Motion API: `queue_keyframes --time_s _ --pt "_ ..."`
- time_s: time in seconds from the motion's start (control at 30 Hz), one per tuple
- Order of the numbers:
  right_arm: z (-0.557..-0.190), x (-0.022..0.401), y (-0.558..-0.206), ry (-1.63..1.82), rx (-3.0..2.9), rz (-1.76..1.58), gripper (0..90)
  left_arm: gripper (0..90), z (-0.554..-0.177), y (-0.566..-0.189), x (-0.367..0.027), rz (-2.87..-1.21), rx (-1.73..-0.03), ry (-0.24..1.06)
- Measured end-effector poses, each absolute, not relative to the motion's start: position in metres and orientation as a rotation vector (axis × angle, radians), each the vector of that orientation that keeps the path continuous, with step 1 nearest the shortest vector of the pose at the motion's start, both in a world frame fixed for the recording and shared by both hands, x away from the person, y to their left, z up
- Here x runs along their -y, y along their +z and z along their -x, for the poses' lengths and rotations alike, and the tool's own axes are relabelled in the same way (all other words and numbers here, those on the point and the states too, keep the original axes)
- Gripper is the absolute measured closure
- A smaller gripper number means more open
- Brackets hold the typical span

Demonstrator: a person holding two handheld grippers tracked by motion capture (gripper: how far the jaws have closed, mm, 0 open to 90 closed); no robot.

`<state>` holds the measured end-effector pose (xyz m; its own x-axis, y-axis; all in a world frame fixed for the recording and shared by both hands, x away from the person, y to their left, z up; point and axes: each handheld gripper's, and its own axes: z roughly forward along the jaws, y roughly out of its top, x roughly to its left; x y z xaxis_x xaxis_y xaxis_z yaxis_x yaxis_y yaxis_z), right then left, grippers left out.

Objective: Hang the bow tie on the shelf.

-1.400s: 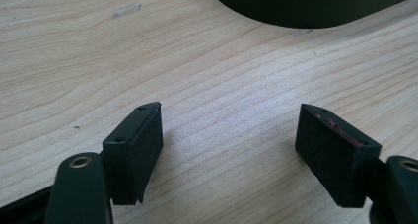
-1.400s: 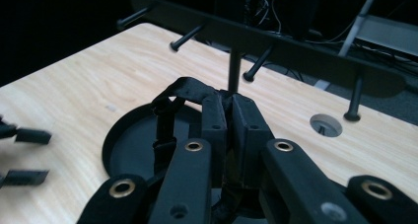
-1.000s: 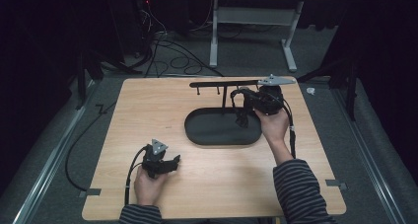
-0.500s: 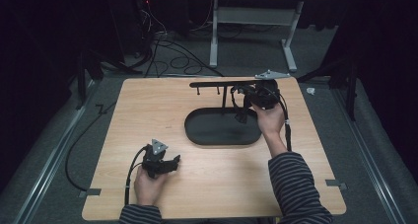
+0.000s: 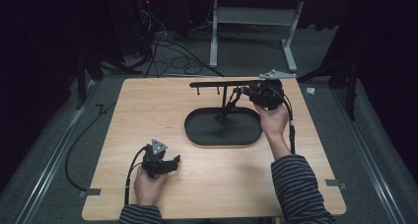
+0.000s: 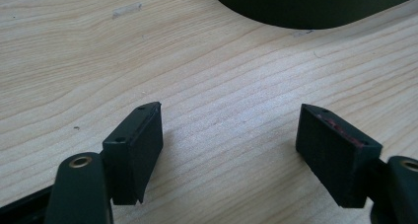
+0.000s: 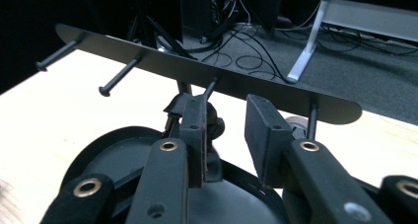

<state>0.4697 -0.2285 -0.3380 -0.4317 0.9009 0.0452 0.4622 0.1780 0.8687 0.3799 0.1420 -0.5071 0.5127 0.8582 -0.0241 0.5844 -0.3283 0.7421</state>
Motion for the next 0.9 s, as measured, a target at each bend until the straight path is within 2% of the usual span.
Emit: queue_keyframes --time_s 0.3,0.9 --pt "-0.454 0.238 -0.336 1.205 -1.963 -1.283 62.6 26.5 -0.38 -0.507 -0.142 -2.046 -1.173 0.495" --pt "-0.421 0.261 -0.341 1.255 -1.951 -1.283 58.7 26.6 -0.38 -0.507 -0.142 -2.047 -1.171 0.497"
